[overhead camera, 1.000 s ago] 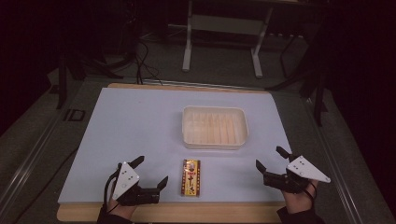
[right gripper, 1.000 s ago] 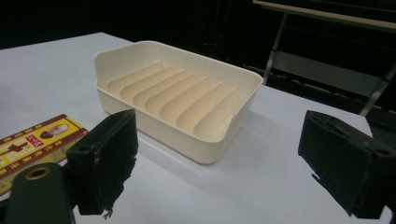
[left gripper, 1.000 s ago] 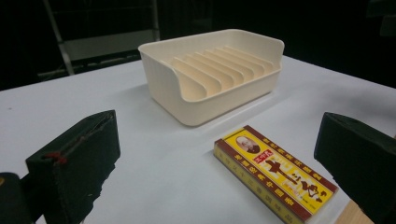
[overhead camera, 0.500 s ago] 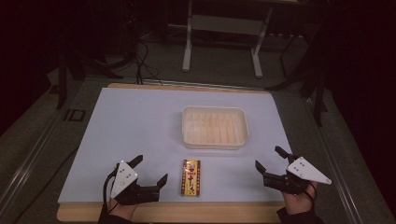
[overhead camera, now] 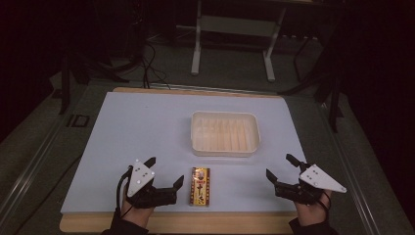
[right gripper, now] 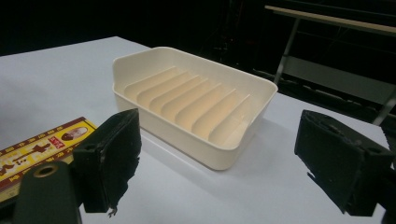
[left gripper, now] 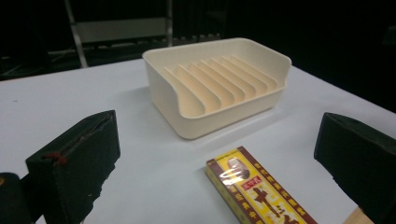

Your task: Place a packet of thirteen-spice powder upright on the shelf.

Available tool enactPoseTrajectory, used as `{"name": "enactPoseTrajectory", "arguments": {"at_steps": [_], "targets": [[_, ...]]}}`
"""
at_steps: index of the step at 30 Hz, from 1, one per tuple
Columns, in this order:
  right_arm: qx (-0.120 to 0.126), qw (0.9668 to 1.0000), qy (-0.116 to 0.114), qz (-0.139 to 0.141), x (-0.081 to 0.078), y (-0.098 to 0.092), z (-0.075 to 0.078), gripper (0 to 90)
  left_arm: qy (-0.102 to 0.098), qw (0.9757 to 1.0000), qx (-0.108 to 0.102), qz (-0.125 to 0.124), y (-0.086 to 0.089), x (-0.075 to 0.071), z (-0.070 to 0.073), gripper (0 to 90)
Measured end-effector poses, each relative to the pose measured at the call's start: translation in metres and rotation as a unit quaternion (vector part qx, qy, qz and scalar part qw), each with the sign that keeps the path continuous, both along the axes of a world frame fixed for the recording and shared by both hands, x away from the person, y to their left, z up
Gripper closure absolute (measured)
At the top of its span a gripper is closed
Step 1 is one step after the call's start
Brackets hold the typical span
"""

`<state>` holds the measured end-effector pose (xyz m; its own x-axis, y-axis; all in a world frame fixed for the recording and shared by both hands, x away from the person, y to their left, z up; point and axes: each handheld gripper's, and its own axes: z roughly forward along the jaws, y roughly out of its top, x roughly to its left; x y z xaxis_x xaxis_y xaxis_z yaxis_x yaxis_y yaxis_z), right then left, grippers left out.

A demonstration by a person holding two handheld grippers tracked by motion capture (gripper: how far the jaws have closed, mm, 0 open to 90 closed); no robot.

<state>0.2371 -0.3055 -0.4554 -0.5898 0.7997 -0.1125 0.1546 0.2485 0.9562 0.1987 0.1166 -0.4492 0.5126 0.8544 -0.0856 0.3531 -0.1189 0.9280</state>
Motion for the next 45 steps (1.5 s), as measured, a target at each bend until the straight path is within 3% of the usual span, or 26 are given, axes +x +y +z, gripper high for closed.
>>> {"name": "enactPoseTrajectory", "arguments": {"at_steps": [10, 22, 25, 30, 35, 40, 45], "targets": [[0.000, 1.0000, -0.002, 0.006, -0.001, 0.001, 0.001, 13.7, 0.037, 0.9991, 0.007, -0.021, -0.029, 0.011, 0.001, 1.3], [-0.002, 0.9998, 0.002, 0.017, -0.001, 0.004, 0.000, 13.5, 0.076, 0.9970, 0.012, -0.011, -0.058, 0.026, -0.011, 0.3], [-0.003, 0.9998, 0.002, 0.021, -0.001, 0.005, -0.001, 13.5, 0.094, 0.9954, 0.010, -0.015, -0.063, 0.030, -0.016, 0.3], [-0.006, 0.9997, 0.003, 0.025, -0.002, 0.006, -0.001, 13.5, 0.107, 0.9935, 0.038, 0.002, -0.074, 0.034, -0.027, 0.4], [-0.009, 0.9996, 0.007, 0.025, -0.001, 0.006, -0.003, 13.5, 0.140, 0.9870, 0.077, 0.019, -0.086, 0.042, -0.041, 0.4], [-0.016, 0.9994, 0.005, 0.031, -0.001, 0.008, -0.004, 13.5, 0.171, 0.9821, 0.075, 0.026, -0.095, 0.044, -0.053, 0.4], [-0.018, 0.9993, 0.006, 0.032, -0.002, 0.009, -0.004, 13.5, 0.178, 0.9793, 0.088, 0.041, -0.103, 0.044, -0.063, 0.5]]}}
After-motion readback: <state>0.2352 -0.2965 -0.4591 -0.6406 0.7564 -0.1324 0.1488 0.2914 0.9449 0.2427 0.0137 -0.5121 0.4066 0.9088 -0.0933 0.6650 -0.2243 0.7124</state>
